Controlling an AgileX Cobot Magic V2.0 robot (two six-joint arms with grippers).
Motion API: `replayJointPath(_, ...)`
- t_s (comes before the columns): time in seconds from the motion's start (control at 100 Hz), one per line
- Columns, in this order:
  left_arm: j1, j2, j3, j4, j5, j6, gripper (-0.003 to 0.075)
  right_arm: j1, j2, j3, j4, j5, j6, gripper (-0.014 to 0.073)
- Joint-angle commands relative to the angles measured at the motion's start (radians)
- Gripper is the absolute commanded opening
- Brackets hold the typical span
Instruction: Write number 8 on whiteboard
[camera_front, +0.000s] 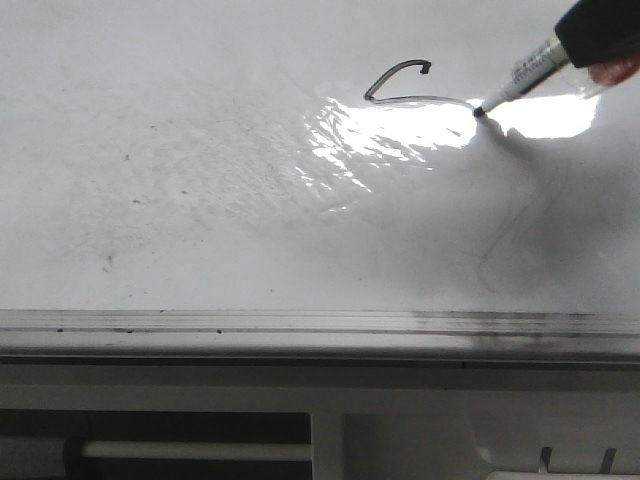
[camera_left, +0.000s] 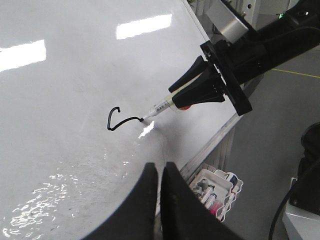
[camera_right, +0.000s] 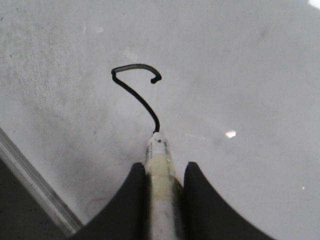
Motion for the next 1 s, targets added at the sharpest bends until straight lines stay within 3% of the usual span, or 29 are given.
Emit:
replayJointPath(0.0, 0.002, 0.009, -0.026, -0.024, -0.049, -0.008, -0.002, -0.007, -0.01, 0.006, 0.022, -0.011, 0.001, -0.0042)
replayJointPath(0.28, 0.002, 0.009, -0.026, -0.024, -0.051, -0.008, -0.002, 0.031, 0.041, 0.013, 0.048, -0.218, 0.001, -0.0042)
replayJointPath(0.76, 0.002, 0.009, -0.026, -0.024, -0.049, -0.008, -0.002, -0.061, 0.09, -0.109, 0.006, -0.151, 0.001, -0.0042)
replayJointPath(0.93, 0.002, 0.009, -0.026, -0.024, -0.047, -0.004, -0.0018, 0.04, 0.053, -0.134, 0.023, -0.163, 0.001, -0.0045)
replayJointPath(0.99, 0.002, 0.011, -0.026, -0.02, -0.023, 0.006, 0.003, 0.106, 0.035, -0.149, 0.045, -0.15, 0.001, -0.0046)
